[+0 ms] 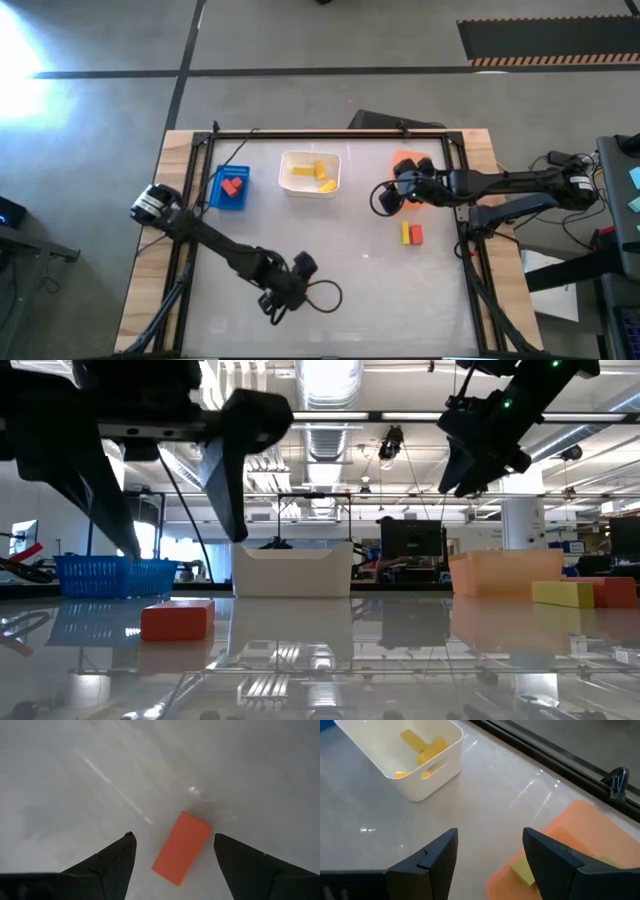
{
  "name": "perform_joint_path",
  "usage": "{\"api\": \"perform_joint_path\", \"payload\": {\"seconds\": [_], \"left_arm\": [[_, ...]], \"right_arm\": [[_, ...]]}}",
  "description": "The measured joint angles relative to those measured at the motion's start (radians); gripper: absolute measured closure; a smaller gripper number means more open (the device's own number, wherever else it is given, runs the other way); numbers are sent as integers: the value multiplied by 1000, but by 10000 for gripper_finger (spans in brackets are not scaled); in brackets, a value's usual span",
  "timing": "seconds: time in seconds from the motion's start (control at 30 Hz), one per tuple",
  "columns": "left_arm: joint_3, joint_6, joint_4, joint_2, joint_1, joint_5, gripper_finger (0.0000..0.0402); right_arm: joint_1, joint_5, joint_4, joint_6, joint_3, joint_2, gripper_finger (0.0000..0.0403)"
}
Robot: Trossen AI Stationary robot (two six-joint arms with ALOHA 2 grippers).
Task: Sort & place blocks by color
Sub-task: Put the bottom orange block into the blue basket
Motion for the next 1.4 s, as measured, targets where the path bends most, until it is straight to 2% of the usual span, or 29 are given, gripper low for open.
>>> {"api": "perform_joint_path", "payload": {"seconds": [0.17,0.43,0.6,0.77,0.93,1.03,1.23,1.4], "left_arm": [[-19,4,18,11,44,104,169],[-32,65,14,21,88,179,204],[-37,72,24,53,101,225,208],[-60,100,111,68,112,235,208],[-116,98,200,69,130,287,208],[-135,90,232,69,133,288,219],[-144,67,244,63,135,284,290],[-163,-49,196,13,148,191,290]], "right_arm": [[15,0,0,1,-2,6,188],[35,17,14,4,-5,6,188],[35,17,16,4,-5,6,188],[35,17,26,4,-5,6,188],[42,17,37,3,-5,6,188],[50,17,38,4,-5,6,188],[50,28,47,3,-5,6,188],[80,77,115,-39,-6,6,188]]}}
